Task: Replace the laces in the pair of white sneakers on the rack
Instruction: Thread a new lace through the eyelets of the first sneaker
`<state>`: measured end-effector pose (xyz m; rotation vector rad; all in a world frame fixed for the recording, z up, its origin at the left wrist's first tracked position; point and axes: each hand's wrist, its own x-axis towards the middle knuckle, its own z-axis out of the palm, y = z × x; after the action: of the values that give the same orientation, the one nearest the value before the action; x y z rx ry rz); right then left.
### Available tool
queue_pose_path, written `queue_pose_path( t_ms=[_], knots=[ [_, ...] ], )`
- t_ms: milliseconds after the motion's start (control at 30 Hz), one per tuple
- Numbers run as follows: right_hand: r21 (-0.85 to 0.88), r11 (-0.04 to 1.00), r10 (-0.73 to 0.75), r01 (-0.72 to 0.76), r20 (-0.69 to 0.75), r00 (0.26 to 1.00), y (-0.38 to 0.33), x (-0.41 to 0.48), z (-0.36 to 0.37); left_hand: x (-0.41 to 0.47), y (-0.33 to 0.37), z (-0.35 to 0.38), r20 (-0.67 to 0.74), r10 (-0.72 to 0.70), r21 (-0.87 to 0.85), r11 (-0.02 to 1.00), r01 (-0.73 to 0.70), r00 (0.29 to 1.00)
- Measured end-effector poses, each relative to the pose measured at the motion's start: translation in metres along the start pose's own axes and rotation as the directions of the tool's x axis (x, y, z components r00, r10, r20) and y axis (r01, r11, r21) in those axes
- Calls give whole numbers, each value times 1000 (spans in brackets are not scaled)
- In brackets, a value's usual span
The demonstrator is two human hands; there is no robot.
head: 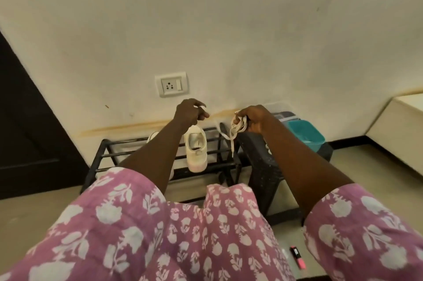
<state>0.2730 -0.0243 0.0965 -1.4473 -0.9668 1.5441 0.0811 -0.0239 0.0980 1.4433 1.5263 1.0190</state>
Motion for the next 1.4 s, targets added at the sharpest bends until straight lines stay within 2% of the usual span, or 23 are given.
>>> queue_pose_path(
  t_ms=[100, 200, 267, 333, 433, 600, 667, 767, 833, 867, 933, 967, 1000, 1067, 1233, 1400],
  knots=[
    [-124, 992, -8, 10, 22, 1000, 25, 49, 12, 36, -22, 6, 33, -58, 40, 998, 57, 998],
    [-366, 926, -85, 91, 32, 996, 45, 107, 31, 81, -47, 15, 29, -80, 99, 992, 77, 996],
    [-616, 779, -122, 121, 39, 992, 47, 144, 40, 110, -58, 17, 49, -43, 238, 971, 30, 998],
    [-817, 566, -128, 112, 47, 991, 43, 166, 45, 132, -62, 15, 103, -43, 349, 937, 4, 994],
    [-905, 413, -117, 105, 62, 991, 39, 180, 46, 150, -59, 19, 176, -99, 457, 889, 8, 979],
    [-945, 318, -133, 78, 37, 990, 37, 174, 45, 147, -43, 26, 350, -13, 610, 761, -218, 937],
    [-936, 343, -180, 78, 16, 984, 38, 172, 44, 146, -43, 31, 358, 30, 596, 762, -253, 933],
    [-916, 390, -236, 96, 1, 972, 35, 166, 43, 137, -45, 37, 302, 41, 512, 836, -199, 952],
    [-881, 446, -279, 159, 33, 960, 31, 162, 43, 133, -47, 39, 287, 30, 495, 851, -175, 957],
    [-818, 538, -292, 204, 46, 955, 29, 160, 44, 132, -49, 40, 294, 24, 494, 852, -174, 955],
    [-526, 812, -260, 254, 63, 964, 29, 159, 47, 133, -52, 41, 319, 26, 494, 849, -190, 947],
    [-359, 899, -240, 252, 78, 968, 29, 158, 49, 135, -54, 41, 327, 25, 483, 855, -189, 945],
    [-238, 942, -219, 236, 95, 971, 30, 160, 50, 139, -56, 41, 325, 14, 466, 868, -173, 946],
    [-209, 952, -204, 226, 120, 972, 35, 168, 50, 147, -62, 42, 321, -11, 452, 880, -142, 947],
    [-445, 865, -230, 231, 57, 972, 51, 194, 45, 167, -91, 45, 285, -75, 429, 901, -58, 955],
    [-507, 840, -174, 193, 85, 981, 79, 214, 46, 180, -126, 47, 187, -62, 458, 889, -31, 980]
  ],
)
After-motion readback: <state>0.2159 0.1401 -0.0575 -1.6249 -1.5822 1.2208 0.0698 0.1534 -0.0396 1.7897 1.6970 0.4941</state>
